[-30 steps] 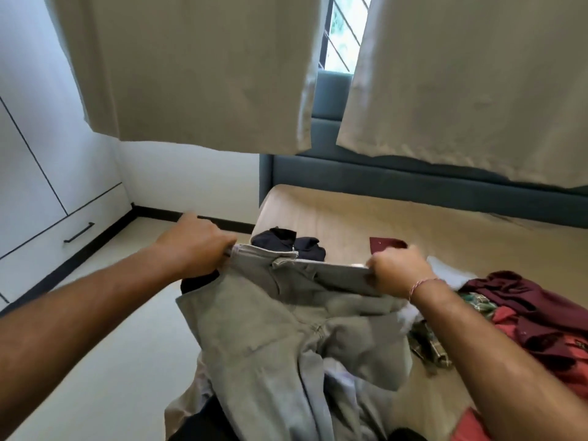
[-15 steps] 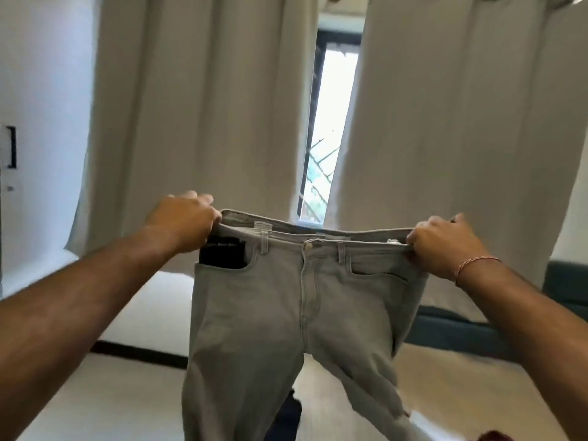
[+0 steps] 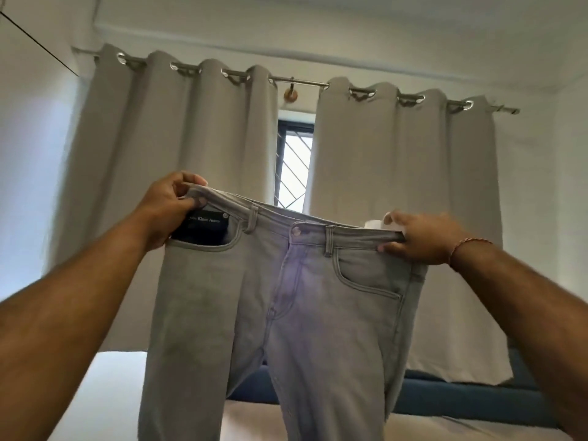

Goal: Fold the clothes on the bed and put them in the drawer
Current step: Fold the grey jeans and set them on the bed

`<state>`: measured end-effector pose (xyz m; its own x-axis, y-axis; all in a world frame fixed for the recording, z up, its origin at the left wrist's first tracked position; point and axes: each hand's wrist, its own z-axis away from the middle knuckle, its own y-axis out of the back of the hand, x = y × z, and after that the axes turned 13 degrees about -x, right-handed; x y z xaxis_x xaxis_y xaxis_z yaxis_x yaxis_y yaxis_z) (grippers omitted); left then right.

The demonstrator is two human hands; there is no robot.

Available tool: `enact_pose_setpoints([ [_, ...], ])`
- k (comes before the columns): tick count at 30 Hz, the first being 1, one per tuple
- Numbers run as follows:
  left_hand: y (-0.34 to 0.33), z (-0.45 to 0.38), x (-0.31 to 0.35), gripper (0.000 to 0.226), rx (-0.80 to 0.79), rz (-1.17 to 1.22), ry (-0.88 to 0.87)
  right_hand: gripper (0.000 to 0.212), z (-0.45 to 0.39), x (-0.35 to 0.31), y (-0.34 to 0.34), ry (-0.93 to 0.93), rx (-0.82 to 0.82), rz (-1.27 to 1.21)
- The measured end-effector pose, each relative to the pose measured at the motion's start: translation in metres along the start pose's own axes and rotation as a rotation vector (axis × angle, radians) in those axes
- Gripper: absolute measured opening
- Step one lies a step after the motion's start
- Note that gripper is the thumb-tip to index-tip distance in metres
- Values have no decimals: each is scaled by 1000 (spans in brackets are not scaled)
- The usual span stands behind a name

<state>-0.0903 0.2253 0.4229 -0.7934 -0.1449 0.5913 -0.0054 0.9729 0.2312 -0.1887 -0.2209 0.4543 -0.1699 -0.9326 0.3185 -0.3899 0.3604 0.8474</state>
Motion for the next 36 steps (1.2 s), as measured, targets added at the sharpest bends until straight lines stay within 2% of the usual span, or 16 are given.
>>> enact_pose_setpoints([
  [3, -14, -5, 21, 24, 27, -74, -4, 40, 4, 0, 3, -135, -62, -44],
  [7, -20, -10, 43, 15, 33, -369, 45, 16, 10, 9, -1, -252, 126, -185],
  [11, -11, -2, 61, 25, -99, -449, 129, 11, 28, 26, -2, -119, 160, -868],
  [13, -3, 7, 61, 26, -167, -309, 80, 24, 48, 26, -6, -25, 308, -1229],
  [16, 7, 25, 55, 31, -189, 154, -87, 41, 79, 21, -14, 123, 492, -1557],
  [18, 7, 38, 51, 35, -229, 420, -190, 47, 102, 18, -18, 263, 552, -1729],
  [20, 7, 47, 42, 37, -261, 558, -189, 50, 113, 14, -25, 450, 520, -1856],
  [21, 4, 50, 33, 35, -258, 553, -129, 51, 112, 10, -34, 463, 449, -1844],
  [22, -1, 52, 20, 31, -215, 449, -24, 48, 103, 6, -45, 365, 377, -1749],
  [23, -9, 49, 9, 29, -161, 270, 95, 39, 90, 4, -55, 246, 302, -1515],
  [24, -19, 47, -6, 29, -97, 94, 230, 22, 74, -3, -68, 124, 160, -1214],
  [25, -32, 44, -16, 25, -34, 3, 339, 15, 57, -9, -79, 16, 28, -1003],
  [26, -48, 41, -22, 18, 17, 0, 410, 27, 40, -15, -88, -56, -25, -834],
  [27, -64, 36, -22, 12, 52, 47, 433, 32, 28, -24, -91, -59, -34, -791],
  [33, -133, 43, 7, 16, 51, 253, 290, 19, 25, -78, -63, 58, -62, -1436],
  [36, -158, 55, 24, 13, 82, 254, 179, 15, 25, -96, -49, 126, -63, -1539],
])
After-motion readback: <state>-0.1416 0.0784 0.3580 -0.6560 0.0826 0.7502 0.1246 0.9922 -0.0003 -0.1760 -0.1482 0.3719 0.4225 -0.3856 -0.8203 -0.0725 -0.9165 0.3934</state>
